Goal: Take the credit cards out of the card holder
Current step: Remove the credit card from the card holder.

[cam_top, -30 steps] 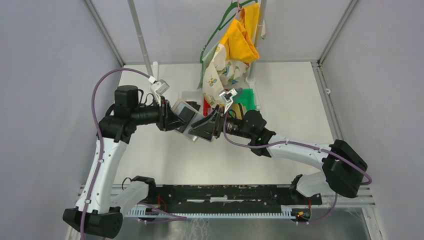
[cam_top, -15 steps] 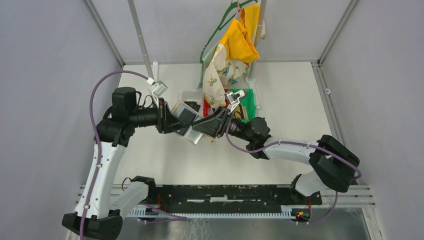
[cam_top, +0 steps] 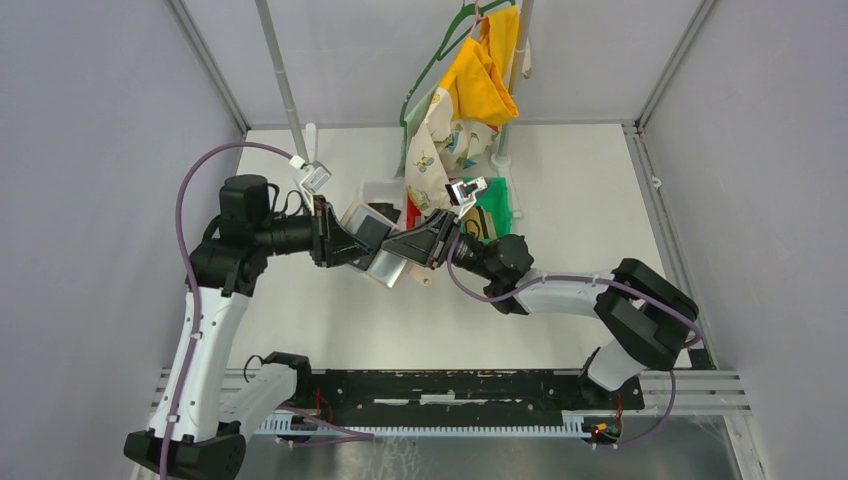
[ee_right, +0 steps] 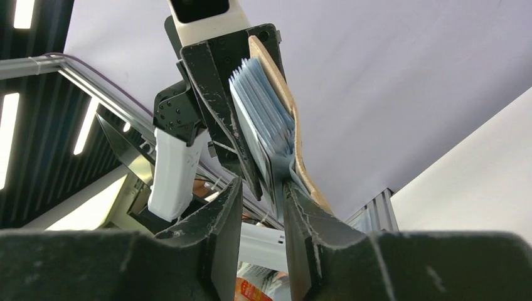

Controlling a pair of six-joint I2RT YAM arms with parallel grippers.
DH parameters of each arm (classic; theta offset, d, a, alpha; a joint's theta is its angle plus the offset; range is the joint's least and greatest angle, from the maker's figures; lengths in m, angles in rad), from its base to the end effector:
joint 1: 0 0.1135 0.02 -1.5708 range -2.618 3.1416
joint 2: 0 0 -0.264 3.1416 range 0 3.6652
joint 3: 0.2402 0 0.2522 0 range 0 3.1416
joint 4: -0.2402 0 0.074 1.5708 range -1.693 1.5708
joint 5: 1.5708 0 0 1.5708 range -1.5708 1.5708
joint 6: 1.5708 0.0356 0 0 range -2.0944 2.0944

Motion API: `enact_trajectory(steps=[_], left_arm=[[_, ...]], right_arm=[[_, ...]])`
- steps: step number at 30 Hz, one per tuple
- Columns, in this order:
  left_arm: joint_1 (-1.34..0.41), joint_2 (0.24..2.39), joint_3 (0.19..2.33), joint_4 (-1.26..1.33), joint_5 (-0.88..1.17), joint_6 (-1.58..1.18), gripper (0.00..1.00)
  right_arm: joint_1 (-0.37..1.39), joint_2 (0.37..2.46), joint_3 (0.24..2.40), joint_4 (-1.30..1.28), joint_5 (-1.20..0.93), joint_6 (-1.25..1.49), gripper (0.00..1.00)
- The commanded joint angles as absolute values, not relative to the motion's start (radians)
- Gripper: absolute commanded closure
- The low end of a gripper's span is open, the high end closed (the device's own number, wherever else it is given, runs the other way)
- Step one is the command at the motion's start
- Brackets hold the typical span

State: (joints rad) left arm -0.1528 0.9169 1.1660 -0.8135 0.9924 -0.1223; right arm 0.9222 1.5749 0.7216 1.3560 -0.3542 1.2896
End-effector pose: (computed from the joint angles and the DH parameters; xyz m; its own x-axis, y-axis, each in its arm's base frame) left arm 0.1546 -0.0540 0.3916 -0.6202 0.0280 -0.7840 0.7121 0.4393 -0.5476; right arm 0.1843 0.2636 0.2841 -0.8137 0.4182 -0.4037 -0.5380 -0.2789 0.7955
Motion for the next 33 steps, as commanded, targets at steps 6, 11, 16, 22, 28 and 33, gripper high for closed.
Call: enact_trajectory(steps=[6, 11, 16, 22, 28, 33], left_arm=[[-0.164, 0.902, 1.181, -0.777, 1.105, -0.175, 0.85], [-0.163, 0.895, 1.192, -0.777, 1.135, -0.178, 0.77], [-0.164, 0.893, 1.196, -0.778, 1.171, -0.195, 0.67], [-0.163, 0.904, 1.203, -0.683, 1.194, -0.34, 0.62], [-0.163, 0.894, 1.208, -0.642, 1.19, -0.397, 0.61], [-0.163, 0.892, 1.198, -0.643, 1.179, -0.396, 0.59]], right_arm=[[0.931, 1.567, 0.789, 1.344, -0.288, 1.309, 0.8], [0.937, 1.533, 0.772, 1.309, -0.266, 1.268, 0.92], [0.941, 1.525, 0.748, 1.36, -0.271, 1.271, 1.0], [0.951, 1.531, 0.716, 1.445, -0.294, 1.291, 1.0], [0.951, 1.545, 0.685, 1.542, -0.294, 1.319, 1.0], [0.952, 1.543, 0.686, 1.541, -0.301, 1.318, 1.0]])
